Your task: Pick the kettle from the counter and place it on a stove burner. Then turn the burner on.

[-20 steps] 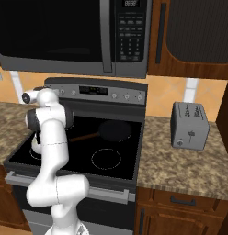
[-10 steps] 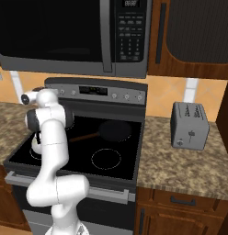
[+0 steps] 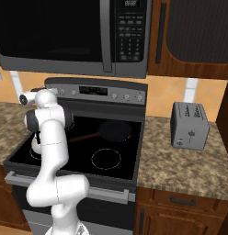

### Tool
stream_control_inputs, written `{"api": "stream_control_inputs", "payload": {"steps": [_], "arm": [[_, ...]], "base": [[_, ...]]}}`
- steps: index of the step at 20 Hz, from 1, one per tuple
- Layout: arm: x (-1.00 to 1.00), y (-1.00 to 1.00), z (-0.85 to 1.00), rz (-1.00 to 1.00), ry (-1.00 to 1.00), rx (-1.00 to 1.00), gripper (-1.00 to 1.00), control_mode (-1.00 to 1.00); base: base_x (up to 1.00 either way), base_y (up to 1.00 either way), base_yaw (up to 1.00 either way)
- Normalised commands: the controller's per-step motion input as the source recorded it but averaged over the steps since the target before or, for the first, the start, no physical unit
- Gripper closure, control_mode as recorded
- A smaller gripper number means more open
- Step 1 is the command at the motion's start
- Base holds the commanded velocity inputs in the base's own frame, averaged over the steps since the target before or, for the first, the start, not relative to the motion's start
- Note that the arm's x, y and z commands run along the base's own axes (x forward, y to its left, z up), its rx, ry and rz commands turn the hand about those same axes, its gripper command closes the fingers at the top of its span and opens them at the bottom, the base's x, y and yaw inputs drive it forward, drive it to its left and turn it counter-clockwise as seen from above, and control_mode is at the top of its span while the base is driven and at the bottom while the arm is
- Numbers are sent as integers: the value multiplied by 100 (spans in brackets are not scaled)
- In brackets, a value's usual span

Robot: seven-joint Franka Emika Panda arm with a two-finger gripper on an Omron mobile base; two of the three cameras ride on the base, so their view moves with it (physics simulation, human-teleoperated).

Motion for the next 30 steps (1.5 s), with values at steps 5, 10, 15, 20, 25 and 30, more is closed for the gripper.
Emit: {"api": "stream_control_inputs", "payload": {"steps": [5,10,15,20,25,30], "arm": [[0,0,-12,0,-4,-4,100,-100],[0,0,-9,0,-8,-8,100,-100],[0,0,-10,0,-5,-13,100,-100],[0,0,-14,0,0,-13,100,-100],[0,0,-15,0,0,-12,100,-100],[0,0,-17,0,0,-11,100,-100]], "base": [[0,0,0],[0,0,0],[0,0,0],[0,0,0],[0,0,0],[0,0,0]]}}
